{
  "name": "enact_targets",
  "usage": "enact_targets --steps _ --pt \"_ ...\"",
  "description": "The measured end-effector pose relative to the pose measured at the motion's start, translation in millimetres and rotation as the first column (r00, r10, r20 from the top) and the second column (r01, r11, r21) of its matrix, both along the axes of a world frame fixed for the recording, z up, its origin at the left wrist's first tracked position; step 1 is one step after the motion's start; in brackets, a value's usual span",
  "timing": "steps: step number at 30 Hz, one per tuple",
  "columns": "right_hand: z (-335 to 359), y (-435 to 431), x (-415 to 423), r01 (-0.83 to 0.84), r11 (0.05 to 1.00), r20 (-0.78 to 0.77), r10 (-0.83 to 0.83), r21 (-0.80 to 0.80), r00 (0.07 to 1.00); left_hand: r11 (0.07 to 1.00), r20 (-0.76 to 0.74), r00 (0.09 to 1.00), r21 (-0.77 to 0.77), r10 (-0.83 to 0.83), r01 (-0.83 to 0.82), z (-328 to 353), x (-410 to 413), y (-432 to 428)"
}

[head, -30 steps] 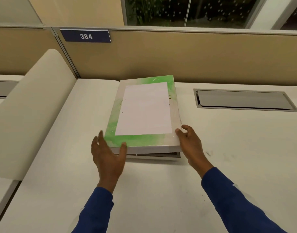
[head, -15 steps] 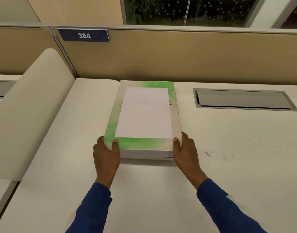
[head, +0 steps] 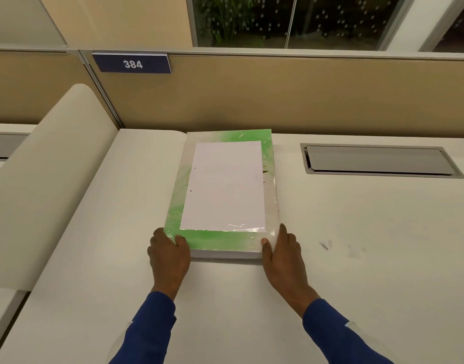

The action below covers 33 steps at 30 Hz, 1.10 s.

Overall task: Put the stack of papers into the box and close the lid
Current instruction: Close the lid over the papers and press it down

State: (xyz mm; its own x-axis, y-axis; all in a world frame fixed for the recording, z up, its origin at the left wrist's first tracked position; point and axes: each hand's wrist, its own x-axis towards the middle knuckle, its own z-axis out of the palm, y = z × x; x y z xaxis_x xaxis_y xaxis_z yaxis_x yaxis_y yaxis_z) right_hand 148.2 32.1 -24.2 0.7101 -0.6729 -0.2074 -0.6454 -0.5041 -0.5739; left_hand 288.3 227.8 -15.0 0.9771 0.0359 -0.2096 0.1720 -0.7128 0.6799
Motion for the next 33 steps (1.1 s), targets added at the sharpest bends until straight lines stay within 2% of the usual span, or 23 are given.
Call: enact_targets --steps 6,10,12,15,33 --pt "-9.5 -8.5 1.3 -0.046 0.988 -0.054 0.039 -0.150 0.998 0.976 0.011 0.995 0.196 -0.104 0.100 -3.7 0.1 -0.3" --pt "-8.0 -9.4 8.6 -0.146 0.964 0.013 0.152 -0.220 0.988 0.948 0.115 0.965 0.245 -0.235 0.202 -4.3 -2.3 -3.0" --pt "-9.3 -7.1 12.0 -0.226 0.941 0.008 0.236 -0.251 0.972 0.909 0.125 0.938 0.316 -0.323 0.271 -8.0 -3.8 -5.2" --pt "-14.1 -3.2 15.0 -0.270 0.937 -0.043 0.268 -0.222 0.963 0.844 0.088 0.911 0.422 -0.403 0.332 -14.1 -4.1 -7.6" --pt "-8.7 -22.6 59.2 -0.314 0.932 -0.157 0.288 -0.183 0.945 0.767 0.039 0.886 0.519 -0.461 0.377 -26.6 44.0 -26.4"
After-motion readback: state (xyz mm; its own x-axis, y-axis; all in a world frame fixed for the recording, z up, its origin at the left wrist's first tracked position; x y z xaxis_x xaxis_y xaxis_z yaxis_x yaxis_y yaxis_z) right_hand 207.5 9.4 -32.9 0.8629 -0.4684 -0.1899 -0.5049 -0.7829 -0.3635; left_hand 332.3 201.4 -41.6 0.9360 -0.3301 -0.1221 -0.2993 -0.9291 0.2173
